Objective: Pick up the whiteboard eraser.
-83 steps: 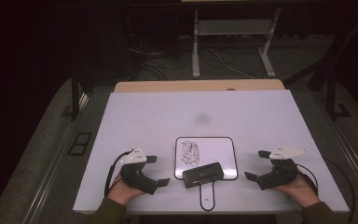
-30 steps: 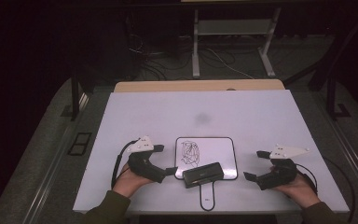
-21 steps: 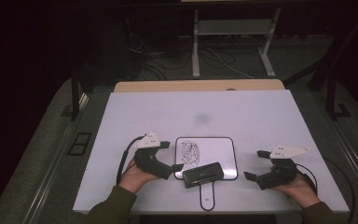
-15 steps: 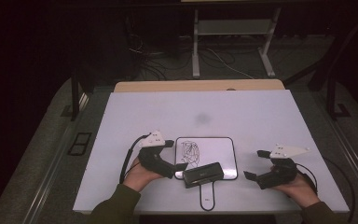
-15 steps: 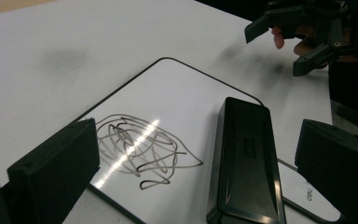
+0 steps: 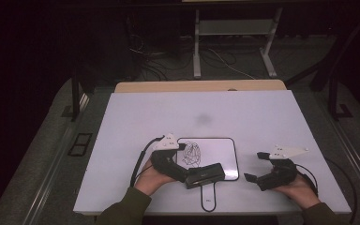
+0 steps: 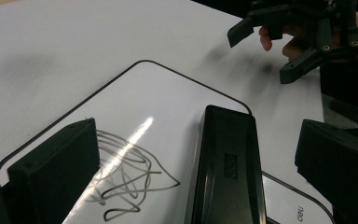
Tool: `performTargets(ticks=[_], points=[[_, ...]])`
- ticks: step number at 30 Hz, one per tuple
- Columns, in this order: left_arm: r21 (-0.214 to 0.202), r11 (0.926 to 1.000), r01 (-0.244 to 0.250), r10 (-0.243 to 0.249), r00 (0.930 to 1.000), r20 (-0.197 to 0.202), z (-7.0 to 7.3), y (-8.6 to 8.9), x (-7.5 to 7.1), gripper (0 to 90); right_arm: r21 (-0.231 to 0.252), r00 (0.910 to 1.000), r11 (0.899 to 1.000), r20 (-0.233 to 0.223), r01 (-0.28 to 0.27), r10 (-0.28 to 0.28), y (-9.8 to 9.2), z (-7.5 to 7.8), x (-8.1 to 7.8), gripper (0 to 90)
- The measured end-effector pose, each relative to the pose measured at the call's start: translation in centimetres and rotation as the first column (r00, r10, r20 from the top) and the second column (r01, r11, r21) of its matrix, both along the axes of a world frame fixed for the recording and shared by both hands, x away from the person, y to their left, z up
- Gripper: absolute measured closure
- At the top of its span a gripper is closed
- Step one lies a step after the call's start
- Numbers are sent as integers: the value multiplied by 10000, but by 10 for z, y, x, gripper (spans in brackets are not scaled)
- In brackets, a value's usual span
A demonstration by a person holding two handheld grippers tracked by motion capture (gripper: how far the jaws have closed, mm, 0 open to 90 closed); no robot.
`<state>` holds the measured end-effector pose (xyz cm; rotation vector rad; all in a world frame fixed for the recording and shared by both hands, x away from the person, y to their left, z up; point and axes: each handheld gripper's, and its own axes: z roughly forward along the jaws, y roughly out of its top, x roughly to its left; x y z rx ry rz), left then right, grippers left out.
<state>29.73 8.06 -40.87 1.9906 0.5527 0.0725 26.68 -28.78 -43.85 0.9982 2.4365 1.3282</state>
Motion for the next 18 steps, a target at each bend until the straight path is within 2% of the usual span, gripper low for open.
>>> performTargets(ticks=[12,18], points=[[246,9988,415,-415,9991,12,-2,-14,-4,0,-66,9999,10000,-140,-60,59,3,-3,0,0],[565,9958,721,-717,9974,-90,-8,-23,-6,10,-64,9999,10000,-107,-43,42,3,-2,0,0]])
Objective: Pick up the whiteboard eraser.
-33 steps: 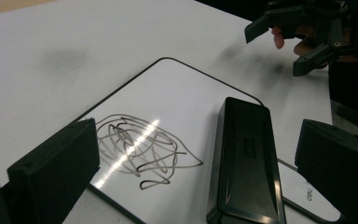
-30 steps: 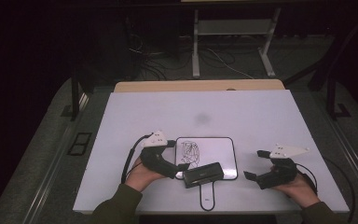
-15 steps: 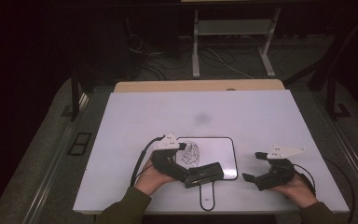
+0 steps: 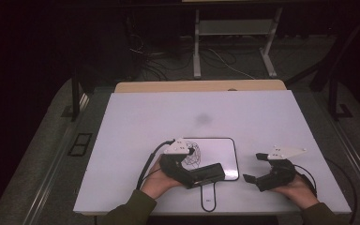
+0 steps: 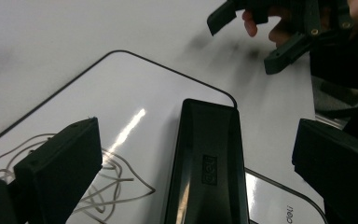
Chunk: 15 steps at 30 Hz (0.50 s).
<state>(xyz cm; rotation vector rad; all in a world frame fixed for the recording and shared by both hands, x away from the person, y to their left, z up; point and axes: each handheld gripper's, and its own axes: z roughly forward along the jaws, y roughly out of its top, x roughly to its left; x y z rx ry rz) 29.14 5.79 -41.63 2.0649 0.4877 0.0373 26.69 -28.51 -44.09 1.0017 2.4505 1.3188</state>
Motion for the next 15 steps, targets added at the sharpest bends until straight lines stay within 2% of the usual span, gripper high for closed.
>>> performTargets(ticks=[6,9,15], points=[[325,9989,326,-324,9994,-76,-6,-6,-2,37,-66,10000,10000,-7,-31,31,0,0,0,0],[513,9972,551,-545,9984,-136,-9,-10,-2,93,-61,10000,10000,11,-17,17,0,0,0,0],[844,9946,610,-595,9980,-204,-14,-16,-3,134,-72,10000,10000,15,-9,9,0,0,0,0]])
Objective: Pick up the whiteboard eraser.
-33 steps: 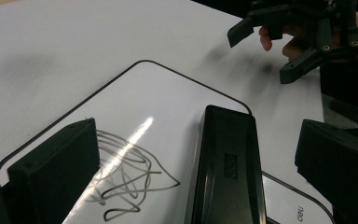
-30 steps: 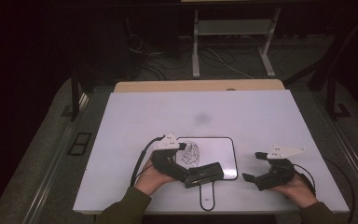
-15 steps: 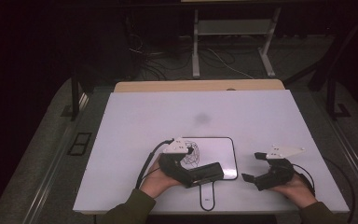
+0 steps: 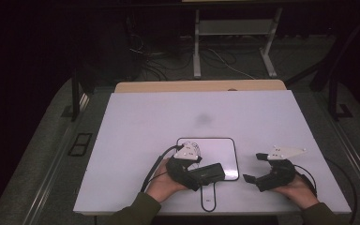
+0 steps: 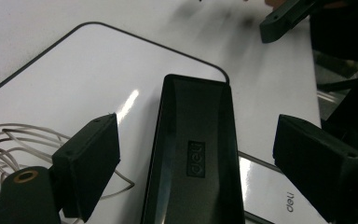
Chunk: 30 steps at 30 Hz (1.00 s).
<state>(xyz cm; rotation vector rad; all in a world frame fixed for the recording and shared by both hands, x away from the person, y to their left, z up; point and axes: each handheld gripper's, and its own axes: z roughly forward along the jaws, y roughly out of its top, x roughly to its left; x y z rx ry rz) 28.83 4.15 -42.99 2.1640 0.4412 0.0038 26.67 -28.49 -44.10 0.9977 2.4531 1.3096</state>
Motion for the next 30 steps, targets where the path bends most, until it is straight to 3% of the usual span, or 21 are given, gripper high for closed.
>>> performTargets(ticks=[22,30], points=[[1222,9917,407,-430,9989,166,-11,-11,-1,285,-48,10000,10000,-59,-26,26,1,0,0,0],[1377,9897,389,-431,9987,272,-12,-13,-2,347,-66,10000,10000,-85,-5,4,1,-1,0,0]])
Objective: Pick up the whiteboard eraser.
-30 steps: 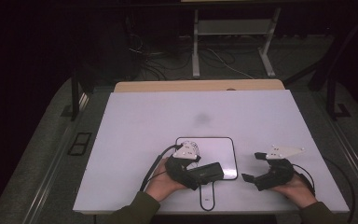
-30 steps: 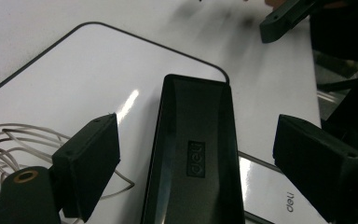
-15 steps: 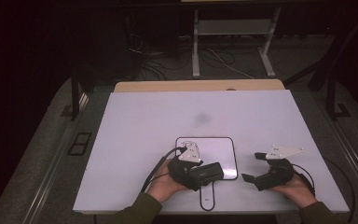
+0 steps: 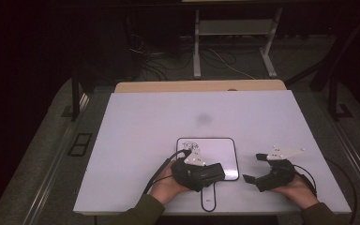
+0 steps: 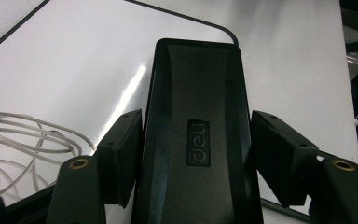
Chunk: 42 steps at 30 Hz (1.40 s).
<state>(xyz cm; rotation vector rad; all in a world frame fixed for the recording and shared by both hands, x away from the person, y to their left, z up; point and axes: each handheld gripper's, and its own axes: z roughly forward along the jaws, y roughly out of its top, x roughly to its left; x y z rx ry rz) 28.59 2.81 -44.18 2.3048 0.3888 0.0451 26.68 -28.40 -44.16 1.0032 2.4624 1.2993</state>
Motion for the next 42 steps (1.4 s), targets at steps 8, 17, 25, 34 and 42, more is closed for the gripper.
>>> performTargets(ticks=[8,17,25,34,42], points=[[193,9998,-11,8,9999,151,0,-1,-1,378,10,10000,10000,-11,-8,8,0,0,0,0],[699,9974,174,-213,9983,544,0,-4,-3,384,11,10000,10000,-16,-19,19,0,0,0,0],[615,9980,149,-159,9997,164,1,-3,0,391,-21,10000,10000,-50,-16,16,0,0,0,0],[650,9979,0,2,10000,-31,2,-4,0,395,-19,10000,10000,-55,-21,21,0,0,0,0],[503,9987,43,-30,9997,-259,4,-3,-1,395,-16,10000,10000,-42,-17,17,-1,1,-1,0]])
